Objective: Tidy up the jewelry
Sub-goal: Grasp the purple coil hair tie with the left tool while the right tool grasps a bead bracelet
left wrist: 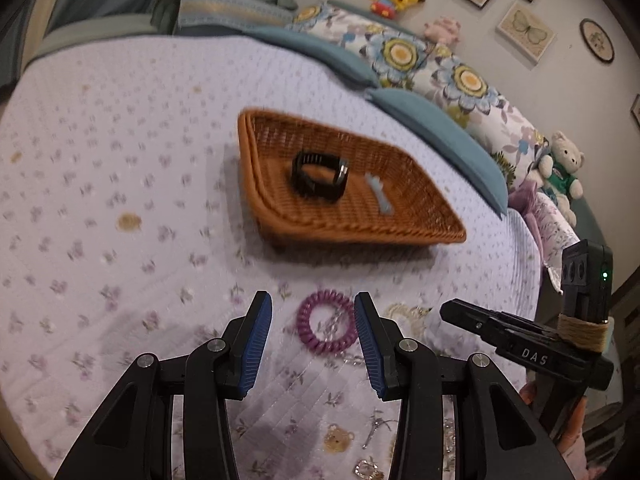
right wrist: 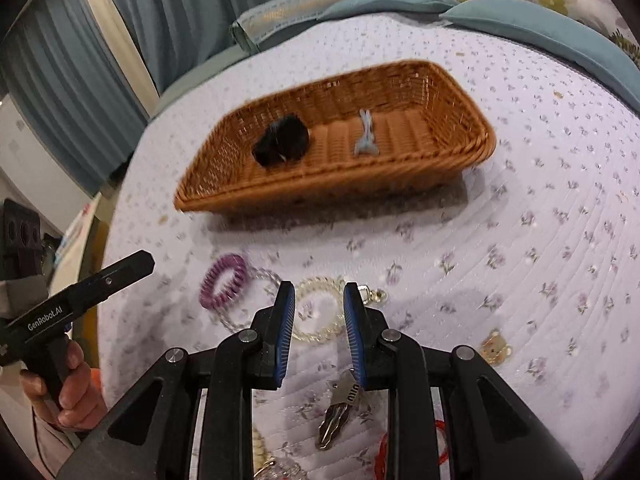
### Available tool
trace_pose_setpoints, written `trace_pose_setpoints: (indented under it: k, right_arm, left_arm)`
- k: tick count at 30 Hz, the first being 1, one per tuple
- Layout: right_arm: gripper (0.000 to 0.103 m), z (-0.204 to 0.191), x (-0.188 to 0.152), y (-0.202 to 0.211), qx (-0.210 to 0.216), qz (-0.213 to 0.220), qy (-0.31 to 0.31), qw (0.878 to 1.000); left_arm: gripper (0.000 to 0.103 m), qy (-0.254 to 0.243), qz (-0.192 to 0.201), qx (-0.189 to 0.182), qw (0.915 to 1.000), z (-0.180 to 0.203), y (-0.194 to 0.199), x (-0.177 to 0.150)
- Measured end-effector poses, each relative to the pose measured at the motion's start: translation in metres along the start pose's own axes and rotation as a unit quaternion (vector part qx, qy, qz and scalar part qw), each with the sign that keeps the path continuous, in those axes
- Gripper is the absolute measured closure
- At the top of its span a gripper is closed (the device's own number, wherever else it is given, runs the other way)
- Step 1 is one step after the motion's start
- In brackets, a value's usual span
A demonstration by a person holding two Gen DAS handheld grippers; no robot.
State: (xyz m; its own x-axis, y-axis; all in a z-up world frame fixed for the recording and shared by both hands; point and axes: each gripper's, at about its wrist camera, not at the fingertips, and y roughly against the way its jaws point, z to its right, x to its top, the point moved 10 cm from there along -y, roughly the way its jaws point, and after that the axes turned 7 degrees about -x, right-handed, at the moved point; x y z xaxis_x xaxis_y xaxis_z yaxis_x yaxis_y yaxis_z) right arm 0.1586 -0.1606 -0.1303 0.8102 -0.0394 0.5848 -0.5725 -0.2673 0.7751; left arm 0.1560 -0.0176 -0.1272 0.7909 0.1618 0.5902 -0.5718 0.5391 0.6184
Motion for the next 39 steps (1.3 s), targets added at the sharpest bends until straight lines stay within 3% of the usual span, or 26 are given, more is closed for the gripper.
trace_pose_setpoints:
  k: [13,18,21,31,33,37,39]
  right_arm:
    - [0.069,0.003,-0.018,-0.023,0.009,-0.034,-0.011,0.999]
    - [0.069,0.000,-0.021,-0.032,-0.015,-0.043,-0.002,0.999]
    - [0.069,0.002,-0.019,-0.036,-0.021,-0.043,-0.006,0.999]
    - [0.069,-0.004,-0.016,-0.044,-0.067,-0.030,0.025,0.997]
    - [0.074,-0.004,-0.016,-0.044,-0.079,-0.027,0.033,0.996]
    - [0.085,-0.002,-0.016,-0.045,-0.083,-0.024,0.035,0.996]
    - [0.090,-0.002,-0.016,-0.045,-0.078,-0.026,0.035,0.996]
  left_arm:
    - [0.059,0.018,-0.033,0.010,0.9992,-0.012,-0.035,-0.012]
    - [0.059,0.015,-0.043,0.023,0.9987,-0.014,-0.046,-0.014]
    - [0.067,0.010,-0.053,0.038,0.9978,-0.017,-0.054,-0.017]
    - [0.068,-0.035,-0.064,0.070,0.9949,-0.008,-0.066,-0.020]
    - [0.069,-0.043,-0.066,0.076,0.9940,-0.006,-0.067,-0.021]
    - [0.090,-0.052,-0.069,0.081,0.9930,-0.005,-0.069,-0.022]
    - [0.091,-0.053,-0.070,0.081,0.9929,-0.005,-0.070,-0.023]
